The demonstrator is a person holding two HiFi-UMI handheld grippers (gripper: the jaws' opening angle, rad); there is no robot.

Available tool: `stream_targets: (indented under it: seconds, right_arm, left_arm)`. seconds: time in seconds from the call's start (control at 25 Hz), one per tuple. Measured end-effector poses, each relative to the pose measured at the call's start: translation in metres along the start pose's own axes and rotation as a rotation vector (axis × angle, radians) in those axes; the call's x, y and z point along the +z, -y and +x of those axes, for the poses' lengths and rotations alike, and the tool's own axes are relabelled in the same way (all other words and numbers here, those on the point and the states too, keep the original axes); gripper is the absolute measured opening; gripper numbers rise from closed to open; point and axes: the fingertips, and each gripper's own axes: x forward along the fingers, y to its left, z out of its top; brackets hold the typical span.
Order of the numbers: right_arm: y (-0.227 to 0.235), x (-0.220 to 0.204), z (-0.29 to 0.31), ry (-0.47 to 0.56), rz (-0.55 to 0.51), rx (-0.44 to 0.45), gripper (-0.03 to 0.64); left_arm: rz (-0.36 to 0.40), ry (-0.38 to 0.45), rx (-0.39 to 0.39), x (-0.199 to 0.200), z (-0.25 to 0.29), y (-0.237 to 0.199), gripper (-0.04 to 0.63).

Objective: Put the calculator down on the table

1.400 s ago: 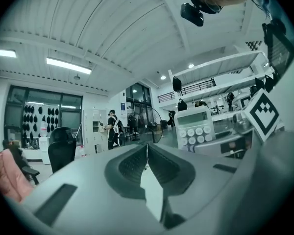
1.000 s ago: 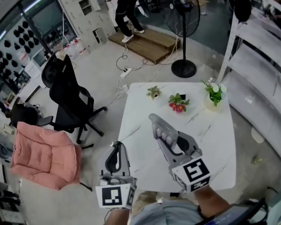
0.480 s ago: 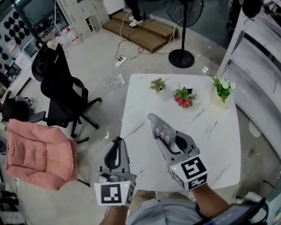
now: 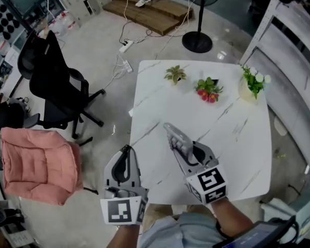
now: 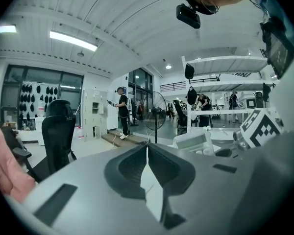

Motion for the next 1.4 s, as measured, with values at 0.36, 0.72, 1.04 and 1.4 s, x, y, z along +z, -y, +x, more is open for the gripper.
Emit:
stream_targets:
  seconds: [0.36,0.72,1.04,1.4]
  right_arm:
    - [-0.003,-0.053,0.024,-0.122,0.063,-0.006,0.149]
    - [-0.003,-0.087,0.031,-0.209,0.11,-0.019,0.149]
    - [-0.001,-0.086,0.037,-0.213,0.143,-0.016,0.15]
    - [0.009,-0.081,0.052,-0.228,0.27,-0.006,0.15]
  left_arm:
    - [-0.034,-0.085,-0.012,-0.042,0.014,-0.018,0.014]
    - [-0.076,-0.166,-0.021,-0.064,0.029,-0.02,0.014]
    - [-0.078,-0.1,-0.038,-0.059,0.044,-0.022,0.014]
    - [-0.086,-0.154,-0.041,-0.07,0.046,-0.03,0.014]
